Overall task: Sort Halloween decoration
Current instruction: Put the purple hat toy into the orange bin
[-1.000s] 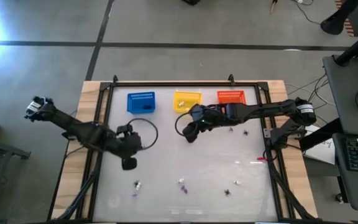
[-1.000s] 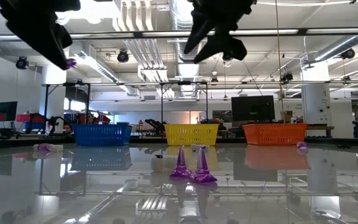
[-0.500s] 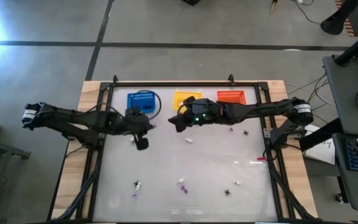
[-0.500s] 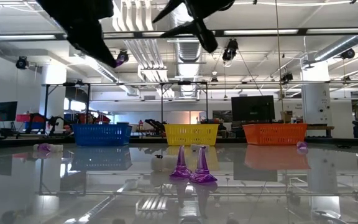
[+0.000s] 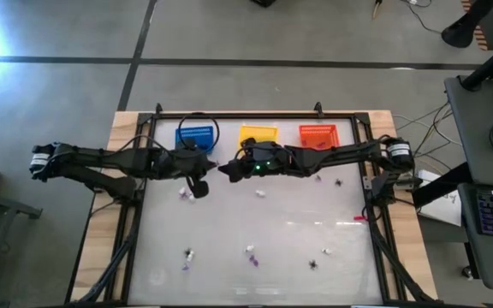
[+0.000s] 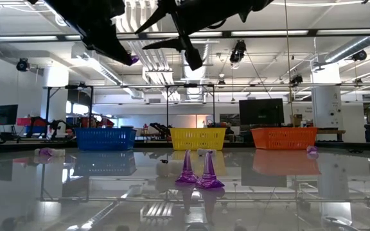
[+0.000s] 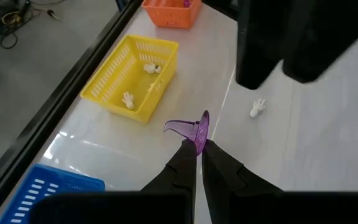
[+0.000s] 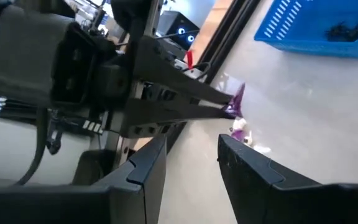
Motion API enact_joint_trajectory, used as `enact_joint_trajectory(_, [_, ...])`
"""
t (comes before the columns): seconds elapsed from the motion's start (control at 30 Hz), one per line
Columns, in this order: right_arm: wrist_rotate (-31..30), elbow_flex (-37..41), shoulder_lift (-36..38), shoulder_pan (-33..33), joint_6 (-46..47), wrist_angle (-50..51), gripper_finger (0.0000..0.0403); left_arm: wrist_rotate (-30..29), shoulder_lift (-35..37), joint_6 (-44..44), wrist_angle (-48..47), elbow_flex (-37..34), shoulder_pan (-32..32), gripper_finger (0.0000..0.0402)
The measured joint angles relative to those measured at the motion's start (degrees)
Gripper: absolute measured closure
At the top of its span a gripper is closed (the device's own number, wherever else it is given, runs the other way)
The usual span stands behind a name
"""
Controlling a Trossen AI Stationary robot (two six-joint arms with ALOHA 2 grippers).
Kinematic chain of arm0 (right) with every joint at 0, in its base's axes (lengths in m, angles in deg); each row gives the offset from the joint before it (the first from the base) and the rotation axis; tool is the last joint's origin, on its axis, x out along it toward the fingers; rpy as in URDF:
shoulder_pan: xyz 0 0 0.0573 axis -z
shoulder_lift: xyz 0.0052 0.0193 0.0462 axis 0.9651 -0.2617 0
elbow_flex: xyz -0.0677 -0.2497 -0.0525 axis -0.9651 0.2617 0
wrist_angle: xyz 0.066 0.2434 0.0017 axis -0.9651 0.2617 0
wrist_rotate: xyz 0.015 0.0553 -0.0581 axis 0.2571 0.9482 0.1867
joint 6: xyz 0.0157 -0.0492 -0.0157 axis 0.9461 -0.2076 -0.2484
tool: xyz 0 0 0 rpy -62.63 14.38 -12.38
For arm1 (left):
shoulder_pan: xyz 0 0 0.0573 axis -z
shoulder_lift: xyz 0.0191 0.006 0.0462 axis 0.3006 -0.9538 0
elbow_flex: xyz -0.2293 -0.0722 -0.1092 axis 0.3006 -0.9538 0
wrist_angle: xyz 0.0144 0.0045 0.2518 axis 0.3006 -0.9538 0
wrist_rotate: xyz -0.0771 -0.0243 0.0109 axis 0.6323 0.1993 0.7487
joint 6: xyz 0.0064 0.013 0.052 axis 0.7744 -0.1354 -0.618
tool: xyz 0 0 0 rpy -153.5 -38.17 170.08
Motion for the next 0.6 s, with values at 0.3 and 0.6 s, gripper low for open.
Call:
enact_joint_trajectory(0.3, [-0.26,-0.01,-2.34,0.97,1.42,-1.22,0.0266,0.64,0.0,-1.06,2.97,0.0,0.0,0.0401])
enact_joint_trajectory(0.6, [-0.26,-0.01,-3.45,2.22,0.57,-5.12,0.0266,1.92,-0.04,-1.49,3.03,0.0,-0.02,0.0401])
